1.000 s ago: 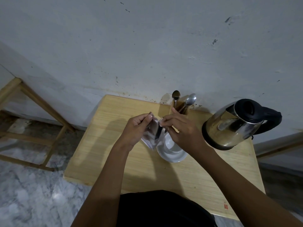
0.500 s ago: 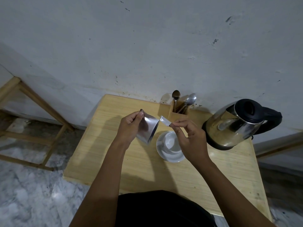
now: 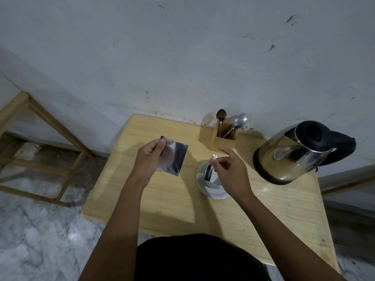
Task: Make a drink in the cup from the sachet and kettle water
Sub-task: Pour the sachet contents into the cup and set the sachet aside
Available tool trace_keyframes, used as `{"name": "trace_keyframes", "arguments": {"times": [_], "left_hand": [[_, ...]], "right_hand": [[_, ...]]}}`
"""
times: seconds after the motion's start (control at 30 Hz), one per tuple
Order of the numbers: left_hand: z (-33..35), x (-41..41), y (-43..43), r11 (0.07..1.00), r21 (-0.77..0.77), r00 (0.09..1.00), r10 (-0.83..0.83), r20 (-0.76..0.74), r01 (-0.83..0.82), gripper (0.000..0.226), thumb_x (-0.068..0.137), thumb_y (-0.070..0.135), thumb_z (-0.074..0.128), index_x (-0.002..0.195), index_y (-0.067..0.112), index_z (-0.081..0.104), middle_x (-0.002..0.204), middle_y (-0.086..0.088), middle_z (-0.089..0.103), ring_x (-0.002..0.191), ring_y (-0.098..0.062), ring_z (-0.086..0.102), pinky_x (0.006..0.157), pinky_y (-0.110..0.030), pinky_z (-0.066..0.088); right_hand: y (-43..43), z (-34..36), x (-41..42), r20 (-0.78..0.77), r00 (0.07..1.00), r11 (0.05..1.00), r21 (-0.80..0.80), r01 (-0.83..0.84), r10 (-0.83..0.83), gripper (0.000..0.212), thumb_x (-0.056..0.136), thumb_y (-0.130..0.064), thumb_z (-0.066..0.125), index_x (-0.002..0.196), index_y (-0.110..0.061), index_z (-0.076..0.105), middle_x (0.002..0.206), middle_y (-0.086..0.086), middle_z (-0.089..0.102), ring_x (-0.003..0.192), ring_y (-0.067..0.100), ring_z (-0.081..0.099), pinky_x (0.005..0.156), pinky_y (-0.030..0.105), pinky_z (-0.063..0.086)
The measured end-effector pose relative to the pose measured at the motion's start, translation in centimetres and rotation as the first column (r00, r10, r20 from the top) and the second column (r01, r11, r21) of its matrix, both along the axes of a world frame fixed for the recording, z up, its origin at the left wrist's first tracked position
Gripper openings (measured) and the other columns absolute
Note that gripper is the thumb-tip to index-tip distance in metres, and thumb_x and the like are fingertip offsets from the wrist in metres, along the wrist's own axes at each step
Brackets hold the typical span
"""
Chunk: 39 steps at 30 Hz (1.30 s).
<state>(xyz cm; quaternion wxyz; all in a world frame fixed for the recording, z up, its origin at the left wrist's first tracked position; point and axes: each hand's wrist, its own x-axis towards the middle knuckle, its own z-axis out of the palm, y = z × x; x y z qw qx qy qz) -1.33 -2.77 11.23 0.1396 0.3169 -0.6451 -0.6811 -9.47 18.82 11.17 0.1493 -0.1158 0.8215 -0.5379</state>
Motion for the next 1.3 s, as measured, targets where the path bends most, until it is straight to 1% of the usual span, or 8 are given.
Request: {"name": "trace_keyframes", "arguments": {"times": [0.17,0.4,0.57,0.7,0.8,0.93,1.13,1.3], "left_hand": [[0.1,1.6,-0.8,0.999,-0.034,0.999,0.025,0.024,-0.024,0.023,0.096,0.030,0.054,0.084,0.042,0.070,0.093,0.021,0.068,0.094,0.002,0.061,0.089,-0.020,0.047],[-0.2,2.8,-1.2,0.996,-0.063,0.998,0.059,0.030,-0.057,0.023,0.096,0.028,0.053,0.085,0.037,0.071,0.091,0.016,0.070,0.090,0.000,0.062,0.083,-0.019,0.048],[-0.7,2.9,-1.1,0.997,-0.046,0.997,0.059,0.049,-0.057,0.021,0.096,0.028,0.054,0.105,0.022,0.072,0.095,0.012,0.070,0.093,-0.002,0.062,0.080,-0.016,0.046],[-1.3,2.3,-1.1,0.999,-0.016,0.998,0.042,0.051,-0.041,0.026,0.094,0.029,0.056,0.111,0.017,0.071,0.097,0.012,0.071,0.097,-0.005,0.064,0.084,-0.019,0.048],[-1.2,1.1,-0.3,1.000,0.002,0.999,0.003,0.043,-0.003,0.024,0.094,0.030,0.056,0.106,0.016,0.073,0.081,0.019,0.068,0.084,0.000,0.061,0.075,-0.014,0.047],[-0.6,-0.6,1.5,0.994,0.011,0.994,-0.113,0.009,0.113,0.025,0.094,0.032,0.056,0.105,0.019,0.074,0.090,0.017,0.072,0.088,0.001,0.064,0.075,-0.011,0.048],[0.4,-2.6,4.1,0.957,-0.054,0.959,-0.284,0.024,0.284,0.016,0.092,0.024,0.061,0.099,0.020,0.074,0.088,0.009,0.073,0.079,-0.001,0.066,0.065,-0.008,0.048],[0.6,-4.1,6.3,0.893,0.049,0.892,-0.450,0.045,0.448,0.016,0.091,0.026,0.062,0.095,0.018,0.075,0.074,0.007,0.067,0.072,-0.010,0.059,0.066,-0.028,0.051]], "right_hand": [[-4.0,-2.3,-1.4,-0.021,0.984,0.941,0.297,-0.165,0.179,0.012,0.091,-0.026,0.065,0.103,-0.024,0.067,0.085,-0.003,0.075,0.070,0.005,0.064,0.060,0.020,0.047],[-8.9,-5.0,-2.1,-0.014,0.911,0.762,0.553,-0.336,0.412,0.021,0.094,-0.027,0.058,0.112,-0.023,0.069,0.109,-0.002,0.071,0.096,0.019,0.065,0.081,0.028,0.049],[-8.8,-6.0,-3.1,-0.003,0.876,0.665,0.651,-0.365,0.483,0.027,0.096,-0.033,0.051,0.116,-0.027,0.067,0.119,-0.002,0.068,0.106,0.020,0.062,0.097,0.039,0.046],[-7.8,-2.7,-3.6,0.029,0.967,0.933,0.255,-0.254,0.255,0.025,0.097,-0.035,0.052,0.106,-0.021,0.071,0.104,-0.004,0.071,0.093,0.016,0.067,0.081,0.030,0.052],[-6.0,0.8,-3.0,0.243,0.922,0.953,-0.051,-0.299,0.302,0.030,0.096,-0.034,0.056,0.114,-0.012,0.069,0.103,0.000,0.073,0.088,0.011,0.069,0.071,0.018,0.049],[-3.5,1.4,-1.9,0.181,0.896,0.914,-0.071,-0.398,0.405,0.014,0.089,-0.019,0.069,0.094,-0.006,0.073,0.089,0.024,0.067,0.074,0.014,0.060,0.066,0.017,0.046],[0.0,1.9,-1.2,-0.065,0.985,0.986,-0.036,-0.162,0.159,0.017,0.091,-0.016,0.066,0.083,-0.030,0.069,0.081,-0.015,0.069,0.072,-0.008,0.063,0.065,0.007,0.047],[3.5,0.3,-0.4,-0.028,1.000,0.993,-0.120,-0.002,-0.001,0.015,0.092,-0.020,0.065,0.106,-0.021,0.070,0.099,-0.005,0.073,0.092,0.007,0.069,0.080,0.023,0.056]]}}
